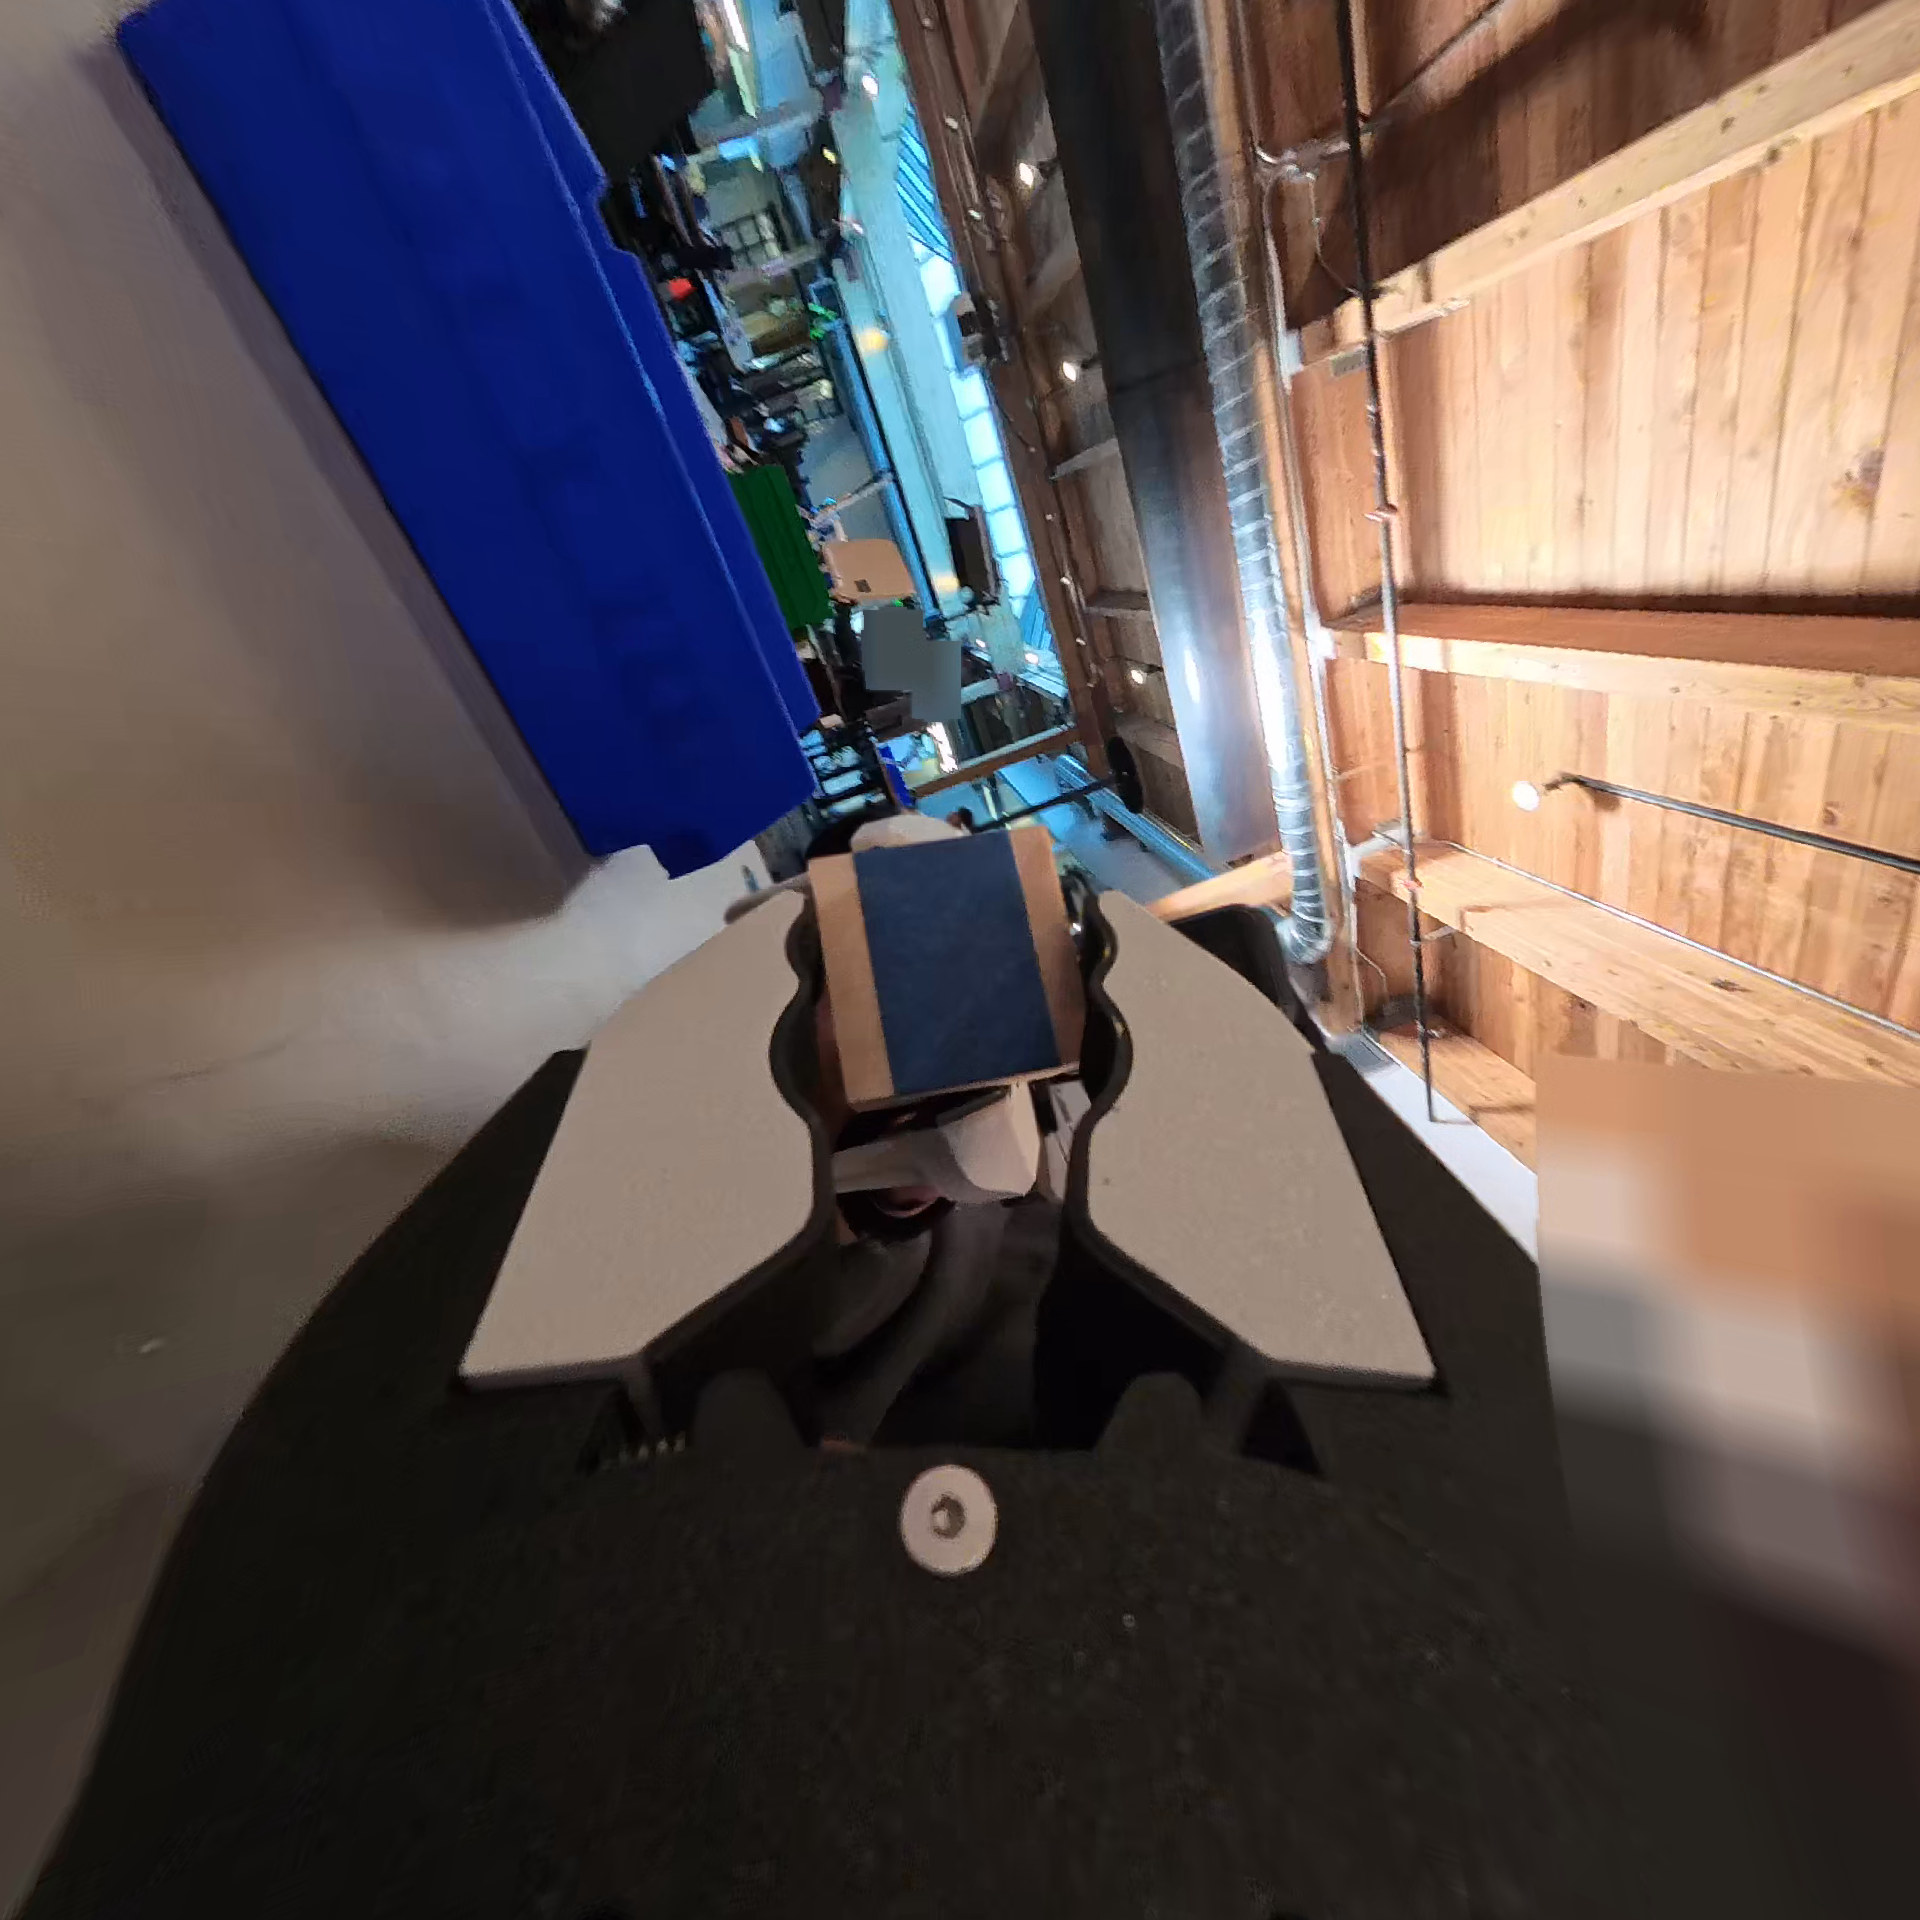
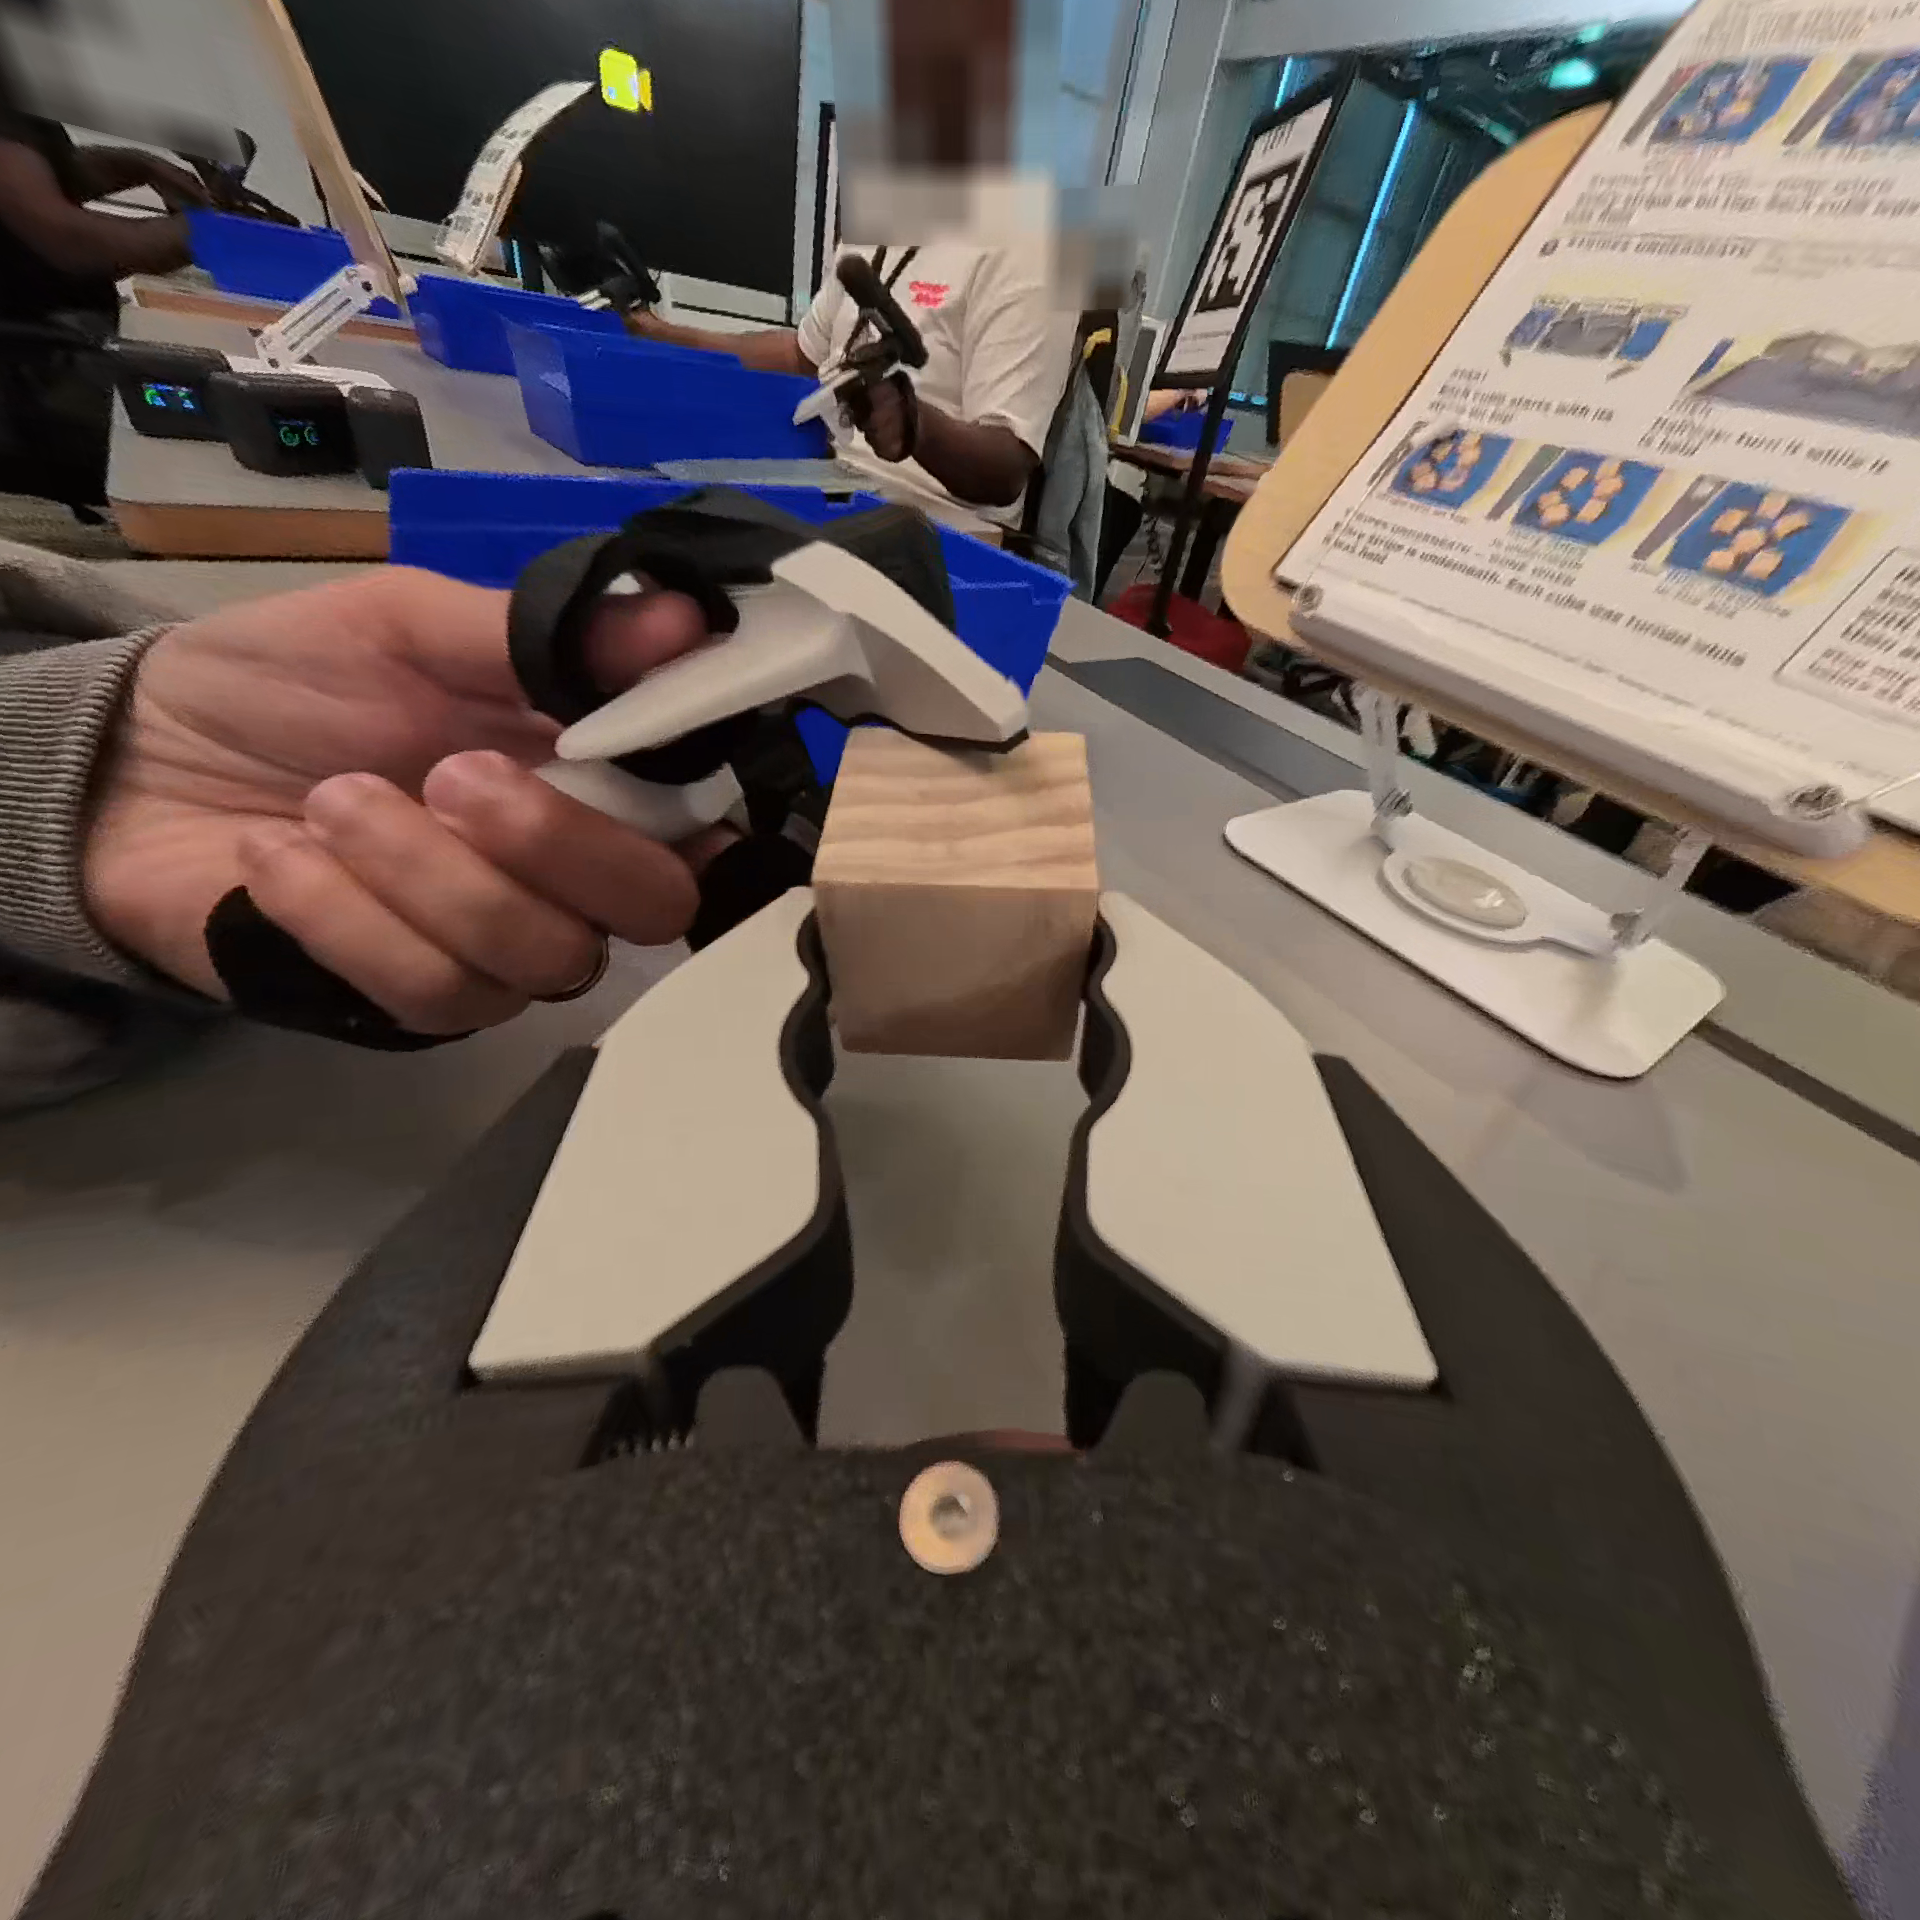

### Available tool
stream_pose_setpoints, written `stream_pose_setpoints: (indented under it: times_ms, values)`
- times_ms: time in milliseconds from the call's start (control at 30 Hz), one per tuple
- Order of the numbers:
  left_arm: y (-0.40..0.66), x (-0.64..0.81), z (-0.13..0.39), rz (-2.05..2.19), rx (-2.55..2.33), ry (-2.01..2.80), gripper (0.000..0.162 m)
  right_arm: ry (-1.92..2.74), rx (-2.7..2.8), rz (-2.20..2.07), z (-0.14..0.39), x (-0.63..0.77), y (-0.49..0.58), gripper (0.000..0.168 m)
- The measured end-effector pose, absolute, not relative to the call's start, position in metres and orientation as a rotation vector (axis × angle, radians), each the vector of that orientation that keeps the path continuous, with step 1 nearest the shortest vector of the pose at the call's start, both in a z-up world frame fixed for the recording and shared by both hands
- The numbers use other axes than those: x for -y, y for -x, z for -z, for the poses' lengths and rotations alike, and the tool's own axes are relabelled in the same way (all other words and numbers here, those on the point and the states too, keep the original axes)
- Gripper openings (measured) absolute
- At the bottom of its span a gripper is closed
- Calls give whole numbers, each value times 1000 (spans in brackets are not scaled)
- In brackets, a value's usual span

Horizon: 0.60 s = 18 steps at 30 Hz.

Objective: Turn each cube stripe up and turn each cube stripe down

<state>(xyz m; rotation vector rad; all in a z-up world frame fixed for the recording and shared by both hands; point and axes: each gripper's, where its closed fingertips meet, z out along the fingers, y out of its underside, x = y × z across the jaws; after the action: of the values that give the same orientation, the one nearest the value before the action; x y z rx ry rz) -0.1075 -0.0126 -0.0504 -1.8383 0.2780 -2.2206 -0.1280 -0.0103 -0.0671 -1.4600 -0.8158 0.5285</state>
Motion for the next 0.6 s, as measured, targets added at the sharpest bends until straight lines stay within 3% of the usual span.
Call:
stream_pose_setpoints:
  times_ms: [167,233,367,600]
  values:
    - [107,22,46,2163,-434,1855,47,1391,845,-530,57,20,125,45]
    - [116,20,51,2044,-492,1903,66,1380,846,-542,53,22,122,45]
    - [142,31,60,1800,-606,1934,78,1390,812,-570,40,21,102,45]
    - [154,89,104,1325,-907,1949,73,1652,628,-351,-28,-16,-7,45]
